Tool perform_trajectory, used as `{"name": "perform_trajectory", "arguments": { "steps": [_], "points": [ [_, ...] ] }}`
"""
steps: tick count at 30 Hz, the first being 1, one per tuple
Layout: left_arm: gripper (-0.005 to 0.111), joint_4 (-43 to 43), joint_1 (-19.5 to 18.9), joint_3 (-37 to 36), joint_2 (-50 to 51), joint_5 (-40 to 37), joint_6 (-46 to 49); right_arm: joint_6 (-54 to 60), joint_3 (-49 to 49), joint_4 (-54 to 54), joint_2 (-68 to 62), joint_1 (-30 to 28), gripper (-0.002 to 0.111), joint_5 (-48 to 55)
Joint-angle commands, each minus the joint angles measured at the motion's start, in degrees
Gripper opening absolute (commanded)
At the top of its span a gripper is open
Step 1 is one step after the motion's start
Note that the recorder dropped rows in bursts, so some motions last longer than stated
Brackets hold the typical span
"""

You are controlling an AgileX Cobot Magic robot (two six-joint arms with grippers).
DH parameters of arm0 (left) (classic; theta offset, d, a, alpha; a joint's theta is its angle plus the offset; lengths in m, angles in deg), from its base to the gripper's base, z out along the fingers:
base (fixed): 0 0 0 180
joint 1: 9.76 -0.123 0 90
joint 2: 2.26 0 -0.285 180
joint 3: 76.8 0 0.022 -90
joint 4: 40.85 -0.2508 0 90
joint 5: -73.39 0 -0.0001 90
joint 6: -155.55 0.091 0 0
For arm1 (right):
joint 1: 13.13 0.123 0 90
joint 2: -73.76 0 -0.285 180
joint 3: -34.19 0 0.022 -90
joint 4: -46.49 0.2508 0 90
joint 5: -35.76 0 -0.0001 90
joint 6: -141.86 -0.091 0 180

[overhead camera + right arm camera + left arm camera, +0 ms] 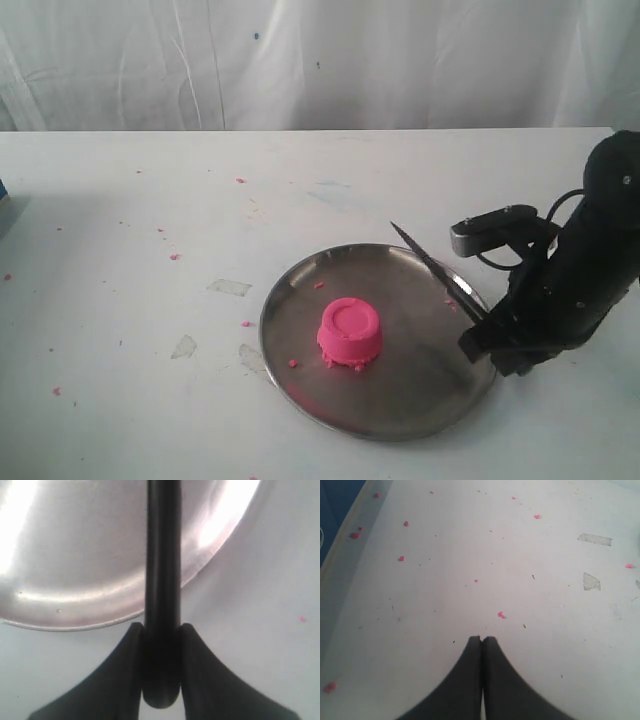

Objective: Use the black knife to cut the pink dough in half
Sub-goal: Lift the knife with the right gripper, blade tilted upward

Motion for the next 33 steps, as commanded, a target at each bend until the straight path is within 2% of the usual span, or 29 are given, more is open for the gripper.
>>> {"name": "perform_trajectory", "arguments": {
  "steps": [1, 7, 11, 19, 27, 33],
  "points": [
    [0.000, 0.00, 0.38, -0.20, -0.24, -1.46, 0.17, -1.58, 0.43, -1.07, 3.76, -0.20, 0.000, -1.06],
    [0.000, 0.00, 0.38, -0.20, -0.24, -1.46, 0.17, 0.18, 0.43, 2.30, 15.34, 1.49, 0.000, 3.47],
    [0.000, -5.24, 0.36, -0.20, -0.24, 3.15, 7.37, 0.33, 1.87, 2.19, 21.02, 3.13, 0.000, 5.64],
    [0.000, -6.09, 0.36, -0.20, -0.24, 8.79, 9.05, 0.09, 6.30, 4.45, 24.74, 3.39, 0.000, -1.37],
    [0.000, 15.15, 0.36, -0.20, -0.24, 22.40, 2.11, 3.83, 6.42, 9.95, 24.62, 3.39, 0.000, -1.90],
    [0.000, 17.69, 0.36, -0.20, -0.24, 35.09, 1.96, 4.24, 6.42, 10.59, 24.62, 3.39, 0.000, -2.01]
  ]
}}
